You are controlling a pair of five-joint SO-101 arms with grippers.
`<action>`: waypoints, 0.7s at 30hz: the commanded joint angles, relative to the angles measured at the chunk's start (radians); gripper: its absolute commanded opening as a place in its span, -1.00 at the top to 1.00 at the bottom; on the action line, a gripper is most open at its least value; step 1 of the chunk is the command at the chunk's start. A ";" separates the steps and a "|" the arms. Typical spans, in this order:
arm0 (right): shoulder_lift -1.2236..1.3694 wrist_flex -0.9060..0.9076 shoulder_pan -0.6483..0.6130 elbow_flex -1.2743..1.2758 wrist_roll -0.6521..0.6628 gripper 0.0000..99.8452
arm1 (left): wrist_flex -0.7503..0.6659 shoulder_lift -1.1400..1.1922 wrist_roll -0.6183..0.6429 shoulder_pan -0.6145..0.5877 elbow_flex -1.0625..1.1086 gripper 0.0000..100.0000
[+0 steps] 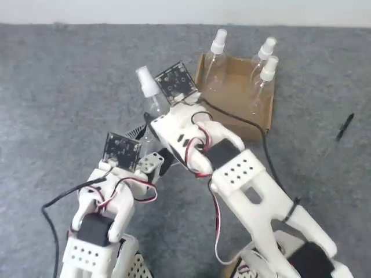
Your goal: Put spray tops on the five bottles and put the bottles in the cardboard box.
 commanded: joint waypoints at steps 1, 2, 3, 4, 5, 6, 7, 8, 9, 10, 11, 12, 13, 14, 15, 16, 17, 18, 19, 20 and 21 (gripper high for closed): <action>-0.179 0.113 -0.028 -0.071 -0.009 0.99 | -0.066 0.078 -0.012 0.005 -0.010 0.45; -0.208 0.140 -0.027 -0.071 -0.009 0.99 | -0.069 0.086 -0.012 0.005 -0.010 0.45; -0.234 0.163 -0.024 -0.071 -0.008 0.99 | -0.069 0.094 -0.012 0.005 -0.012 0.45; -0.260 0.183 -0.024 -0.068 -0.006 0.99 | -0.069 0.097 -0.012 0.005 -0.012 0.45; -0.285 0.194 -0.022 -0.057 -0.006 0.99 | -0.069 0.097 -0.012 0.005 -0.012 0.45; -0.309 0.202 -0.015 -0.043 -0.006 0.99 | -0.069 0.097 -0.012 0.005 -0.012 0.45; -0.332 0.205 -0.012 -0.025 -0.005 0.99 | -0.069 0.097 -0.012 0.005 -0.012 0.45; -0.351 0.206 -0.008 -0.008 -0.005 0.99 | -0.069 0.097 -0.012 0.005 -0.012 0.45; -0.369 0.206 -0.004 0.012 -0.005 0.99 | -0.069 0.097 -0.012 0.005 -0.012 0.45; -0.381 0.203 0.007 0.029 -0.005 0.99 | -0.069 0.097 -0.012 0.005 -0.012 0.45; -0.390 0.199 0.019 0.044 -0.005 0.99 | -0.069 0.097 -0.012 0.005 -0.012 0.45; -0.394 0.196 0.028 0.054 -0.005 0.99 | -0.069 0.097 -0.012 0.005 -0.012 0.45; -0.394 0.186 0.042 0.055 -0.003 0.99 | -0.066 0.097 -0.011 0.005 -0.012 0.45; -0.392 0.171 0.064 0.057 0.008 0.99 | -0.064 0.097 -0.009 0.005 -0.012 0.45; -0.390 0.147 0.084 0.057 0.032 0.99 | -0.064 0.097 -0.009 0.005 -0.012 0.45; -0.390 0.117 0.107 0.057 0.060 0.99 | -0.064 0.097 -0.009 0.005 -0.012 0.45; -0.390 0.085 0.134 0.057 0.083 0.99 | -0.064 0.097 -0.009 0.005 -0.010 0.45; -0.389 0.051 0.165 0.057 0.100 0.99 | -0.063 0.097 -0.009 0.005 -0.010 0.45; -0.380 0.024 0.191 0.055 0.106 0.99 | -0.063 0.097 -0.012 0.005 -0.008 0.46; -0.363 -0.002 0.219 0.054 0.106 0.99 | -0.064 0.097 -0.014 0.003 -0.005 0.49; -0.338 -0.028 0.240 0.054 0.106 0.99 | -0.066 0.097 -0.014 0.003 -0.005 0.52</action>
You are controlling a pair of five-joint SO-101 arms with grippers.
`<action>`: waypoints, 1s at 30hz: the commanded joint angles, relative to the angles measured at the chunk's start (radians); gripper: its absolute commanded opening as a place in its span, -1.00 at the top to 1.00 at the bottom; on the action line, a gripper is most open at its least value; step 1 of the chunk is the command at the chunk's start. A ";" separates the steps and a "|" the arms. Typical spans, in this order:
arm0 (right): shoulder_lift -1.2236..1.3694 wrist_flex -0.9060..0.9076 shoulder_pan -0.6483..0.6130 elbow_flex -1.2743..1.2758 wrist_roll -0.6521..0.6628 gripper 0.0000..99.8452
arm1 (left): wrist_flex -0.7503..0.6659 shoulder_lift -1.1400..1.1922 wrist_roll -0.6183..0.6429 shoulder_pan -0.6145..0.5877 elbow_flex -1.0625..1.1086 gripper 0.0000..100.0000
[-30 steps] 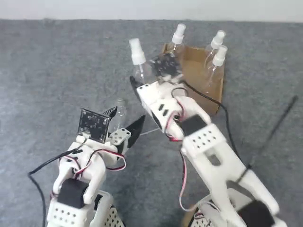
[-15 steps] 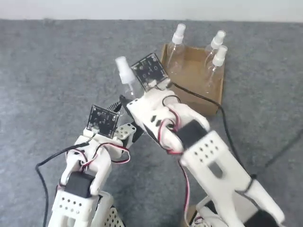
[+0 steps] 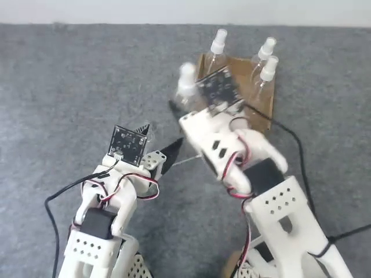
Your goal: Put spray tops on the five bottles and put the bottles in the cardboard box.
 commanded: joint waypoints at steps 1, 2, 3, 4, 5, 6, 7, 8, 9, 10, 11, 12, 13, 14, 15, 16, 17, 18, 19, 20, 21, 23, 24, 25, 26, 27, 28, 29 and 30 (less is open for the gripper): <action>0.033 -0.137 0.114 -0.011 0.037 0.99 | -0.020 0.005 -0.006 0.003 -0.005 0.56; 0.070 -0.170 0.130 -0.011 0.037 0.99 | -0.021 0.005 -0.006 -0.005 -0.005 0.61; 0.110 -0.205 0.142 -0.011 0.037 0.99 | -0.021 0.005 -0.006 -0.023 -0.005 0.66; 0.150 -0.248 0.156 -0.011 0.037 0.99 | -0.021 0.005 -0.006 -0.043 -0.005 0.71; 0.189 -0.291 0.170 -0.011 0.037 0.99 | -0.023 0.005 -0.006 -0.068 -0.007 0.77; 0.229 -0.332 0.180 -0.014 0.037 0.99 | -0.023 0.005 0.000 -0.094 -0.008 0.83; 0.269 -0.375 0.188 -0.014 0.035 0.99 | -0.023 0.005 0.002 -0.115 -0.010 0.90; 0.306 -0.409 0.196 -0.014 0.034 0.99 | -0.023 0.005 0.003 -0.135 -0.010 0.97; 0.341 -0.438 0.200 -0.012 0.034 0.99 | -0.023 0.005 0.005 -0.147 -0.010 0.99; 0.375 -0.464 0.202 -0.011 0.034 0.99 | -0.023 0.005 0.014 -0.157 -0.010 0.98; 0.407 -0.484 0.202 -0.011 0.034 0.99 | -0.023 0.005 0.032 -0.161 -0.010 0.98; 0.440 -0.509 0.202 -0.011 0.034 0.99 | -0.023 0.005 0.043 -0.163 -0.012 0.98; 0.472 -0.536 0.203 -0.011 0.034 0.99 | -0.023 0.005 0.046 -0.163 -0.012 0.98; 0.503 -0.562 0.203 -0.011 0.034 0.99 | -0.023 0.005 0.044 -0.160 -0.012 0.98; 0.533 -0.588 0.205 -0.014 0.034 0.99 | -0.023 0.005 0.044 -0.158 -0.012 0.98; 0.561 -0.618 0.205 -0.015 0.034 0.99 | -0.023 0.005 0.044 -0.157 -0.012 0.98; 0.585 -0.647 0.205 -0.015 0.034 0.99 | -0.023 0.005 0.044 -0.157 -0.012 0.98; 0.610 -0.671 0.205 -0.015 0.034 0.99 | -0.023 0.005 0.044 -0.157 -0.012 0.98; 0.631 -0.691 0.205 -0.015 0.035 0.99 | -0.023 0.005 0.044 -0.157 -0.012 0.98; 0.648 -0.705 0.206 -0.017 0.035 0.99 | -0.023 0.005 0.044 -0.157 -0.012 0.98; 0.664 -0.714 0.211 -0.017 0.037 0.99 | -0.023 0.005 0.044 -0.157 -0.012 0.98; 0.696 -0.727 0.228 -0.026 0.037 0.99 | -0.023 0.005 0.044 -0.157 -0.012 0.98; 0.711 -0.727 0.239 -0.040 0.035 0.99 | -0.023 0.005 0.044 -0.157 -0.012 0.98; 0.727 -0.727 0.251 -0.052 0.034 0.99 | -0.023 0.005 0.044 -0.155 -0.012 0.98; 0.742 -0.730 0.262 -0.064 0.034 0.99 | -0.023 0.005 0.044 -0.155 -0.012 0.98; 0.757 -0.731 0.266 -0.075 0.034 0.99 | -0.023 0.005 0.044 -0.155 -0.012 0.98; 0.774 -0.731 0.268 -0.087 0.034 0.99 | -0.023 0.005 0.044 -0.155 -0.012 0.98; 0.791 -0.731 0.268 -0.097 0.032 0.99 | -0.023 0.005 0.044 -0.155 -0.012 0.98; 0.808 -0.731 0.266 -0.103 0.032 0.99 | -0.023 0.005 0.044 -0.155 -0.012 0.98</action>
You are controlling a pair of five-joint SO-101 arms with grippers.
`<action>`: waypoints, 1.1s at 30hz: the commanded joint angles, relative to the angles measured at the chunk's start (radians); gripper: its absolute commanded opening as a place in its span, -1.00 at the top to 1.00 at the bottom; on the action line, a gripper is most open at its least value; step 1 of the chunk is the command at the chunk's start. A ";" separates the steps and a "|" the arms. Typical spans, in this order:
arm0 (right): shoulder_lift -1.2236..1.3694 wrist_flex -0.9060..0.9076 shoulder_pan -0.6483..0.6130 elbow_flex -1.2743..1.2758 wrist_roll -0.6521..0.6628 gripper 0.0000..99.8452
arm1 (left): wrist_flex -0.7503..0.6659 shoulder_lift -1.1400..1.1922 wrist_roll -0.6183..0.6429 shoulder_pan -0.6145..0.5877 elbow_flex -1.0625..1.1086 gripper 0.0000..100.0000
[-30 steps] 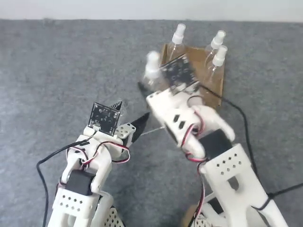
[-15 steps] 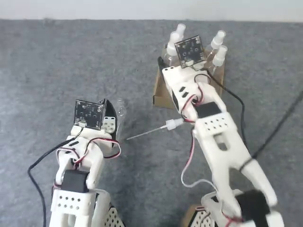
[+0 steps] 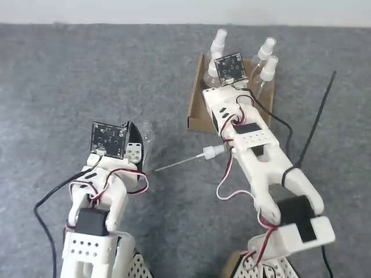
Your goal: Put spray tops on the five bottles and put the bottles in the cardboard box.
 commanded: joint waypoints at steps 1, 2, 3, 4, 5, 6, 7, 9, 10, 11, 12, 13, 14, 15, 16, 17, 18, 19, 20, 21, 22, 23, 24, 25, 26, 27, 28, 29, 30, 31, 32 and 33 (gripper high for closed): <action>0.038 -0.025 0.010 -0.101 0.009 0.99 | -0.023 0.005 0.011 -0.002 -0.012 0.98; 0.053 -0.025 0.007 -0.110 0.009 0.99 | -0.023 0.005 0.011 -0.002 -0.012 0.98; 0.068 -0.025 0.007 -0.123 0.009 0.99 | -0.023 0.005 0.011 -0.002 -0.012 0.98; 0.081 -0.025 0.007 -0.133 0.009 0.99 | -0.023 0.005 0.011 -0.002 -0.012 0.98; 0.093 -0.025 0.007 -0.146 0.009 0.99 | -0.023 0.005 0.011 -0.002 -0.012 0.98; 0.104 -0.025 0.010 -0.155 0.009 0.99 | -0.023 0.005 0.011 -0.002 -0.012 0.98; 0.113 -0.025 0.012 -0.163 0.008 0.99 | -0.023 0.005 0.011 -0.002 -0.012 0.98; 0.128 -0.025 0.012 -0.167 0.008 0.99 | -0.023 0.005 0.011 -0.002 -0.012 0.98; 0.133 -0.025 0.008 -0.167 0.008 0.99 | -0.023 0.005 0.011 -0.002 -0.012 0.98; 0.136 -0.027 0.007 -0.167 0.008 0.99 | -0.023 0.005 0.011 -0.002 -0.012 0.98; 0.137 -0.027 0.007 -0.167 0.008 0.99 | -0.023 0.005 0.011 -0.002 -0.012 0.98; 0.137 -0.027 0.007 -0.169 0.008 0.99 | -0.023 0.005 0.011 -0.002 -0.012 0.98; 0.137 -0.027 0.007 -0.169 0.006 0.99 | -0.023 0.005 0.011 -0.002 -0.012 0.98; 0.137 -0.027 0.007 -0.170 0.006 0.99 | -0.023 0.005 0.011 -0.002 -0.012 0.98; 0.137 -0.027 0.007 -0.170 0.006 0.99 | -0.023 0.005 0.011 -0.002 -0.012 0.98; 0.137 -0.027 0.007 -0.170 0.006 0.99 | -0.023 0.005 0.011 -0.002 -0.012 0.98; 0.137 -0.027 0.007 -0.170 0.006 0.99 | -0.023 0.005 0.011 -0.002 -0.012 0.98; 0.137 -0.027 0.007 -0.170 0.006 0.99 | -0.023 0.005 0.011 -0.002 -0.012 0.98; 0.137 -0.027 0.007 -0.170 0.006 0.99 | -0.023 0.005 0.011 -0.002 -0.012 0.98; 0.137 -0.027 0.007 -0.170 0.006 0.99 | -0.023 0.005 0.011 -0.002 -0.012 0.98; 0.137 -0.027 0.007 -0.170 0.006 0.99 | -0.023 0.005 0.011 -0.002 -0.012 0.98; 0.137 -0.027 0.007 -0.170 0.006 0.99 | -0.023 0.005 0.011 -0.002 -0.012 0.98; 0.137 -0.027 0.007 -0.170 0.006 0.99 | -0.023 0.005 0.011 -0.002 -0.012 0.98; 0.137 -0.027 0.007 -0.170 0.006 0.99 | -0.023 0.005 0.011 -0.002 -0.012 0.98; 0.137 -0.027 0.007 -0.170 0.006 0.99 | -0.023 0.005 0.011 -0.002 -0.012 0.98; 0.137 -0.027 0.007 -0.170 0.006 0.98 | -0.023 0.005 0.011 -0.002 -0.012 0.98; 0.137 -0.027 0.007 -0.169 0.006 0.96 | -0.023 0.005 0.011 -0.002 -0.012 0.98; 0.137 -0.027 0.007 -0.167 0.006 0.92 | -0.023 0.005 0.011 -0.002 -0.012 0.98; 0.137 -0.027 0.005 -0.167 0.006 0.88 | -0.023 0.005 0.011 -0.002 -0.012 0.98; 0.137 -0.027 0.005 -0.166 0.006 0.83 | -0.023 0.005 0.011 -0.002 -0.012 0.98; 0.137 -0.027 0.005 -0.166 0.006 0.78 | -0.023 0.005 0.011 -0.002 -0.012 0.98; 0.137 -0.027 0.005 -0.166 0.006 0.75 | -0.023 0.005 0.011 -0.002 -0.012 0.98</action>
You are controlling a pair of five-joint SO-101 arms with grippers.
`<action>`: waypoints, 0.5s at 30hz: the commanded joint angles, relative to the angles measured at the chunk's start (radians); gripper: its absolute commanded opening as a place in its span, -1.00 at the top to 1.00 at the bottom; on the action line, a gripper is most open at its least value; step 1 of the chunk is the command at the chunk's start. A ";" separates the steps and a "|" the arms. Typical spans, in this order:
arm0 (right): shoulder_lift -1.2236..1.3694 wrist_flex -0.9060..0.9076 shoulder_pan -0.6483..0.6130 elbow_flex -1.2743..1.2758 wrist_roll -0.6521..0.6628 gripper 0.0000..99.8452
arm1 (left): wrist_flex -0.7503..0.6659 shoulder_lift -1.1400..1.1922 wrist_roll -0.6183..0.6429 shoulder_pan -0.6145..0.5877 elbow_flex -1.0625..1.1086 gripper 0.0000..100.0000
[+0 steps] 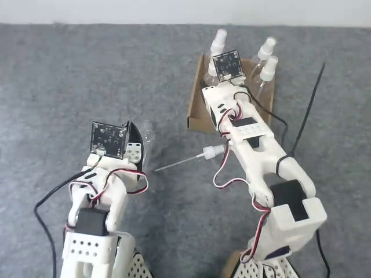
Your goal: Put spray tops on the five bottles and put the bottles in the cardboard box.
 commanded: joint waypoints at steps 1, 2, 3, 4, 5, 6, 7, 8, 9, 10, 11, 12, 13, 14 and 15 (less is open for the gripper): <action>-0.013 -0.024 0.004 -0.054 0.009 0.72 | -0.023 0.005 0.011 0.000 -0.012 0.98; -0.013 -0.024 0.004 -0.054 0.009 0.70 | -0.023 0.005 0.011 0.000 -0.012 0.98; -0.013 -0.024 0.004 -0.054 0.009 0.67 | -0.023 0.005 0.011 0.000 -0.012 0.98; -0.013 -0.024 0.004 -0.054 0.009 0.66 | -0.023 0.005 0.011 0.000 -0.012 0.98; -0.013 -0.024 0.004 -0.054 0.009 0.65 | -0.023 0.005 0.011 0.000 -0.012 0.98; -0.013 -0.022 0.004 -0.054 0.011 0.64 | -0.023 0.005 0.011 0.000 -0.012 0.98; -0.013 -0.022 0.002 -0.054 0.011 0.64 | -0.023 0.005 0.011 0.000 -0.010 0.98; -0.013 -0.022 0.002 -0.054 0.011 0.64 | -0.023 0.005 0.011 0.000 -0.010 0.98; -0.013 -0.022 0.001 -0.054 0.011 0.63 | -0.023 0.005 0.011 0.000 -0.010 0.98; -0.013 -0.022 -0.002 -0.054 0.011 0.62 | -0.023 0.005 0.011 0.000 -0.010 0.98; -0.013 -0.022 -0.005 -0.054 0.011 0.61 | -0.023 0.005 0.011 0.000 -0.010 0.98; -0.013 -0.022 -0.007 -0.054 0.011 0.60 | -0.023 0.005 0.011 0.000 -0.010 0.98; -0.013 -0.022 -0.008 -0.054 0.011 0.58 | -0.023 0.005 0.011 0.000 -0.010 0.98; -0.013 -0.019 -0.010 -0.055 0.011 0.57 | -0.023 0.005 0.011 0.000 -0.010 0.98; -0.015 -0.018 -0.012 -0.055 0.011 0.55 | -0.023 0.005 0.011 0.000 -0.010 0.98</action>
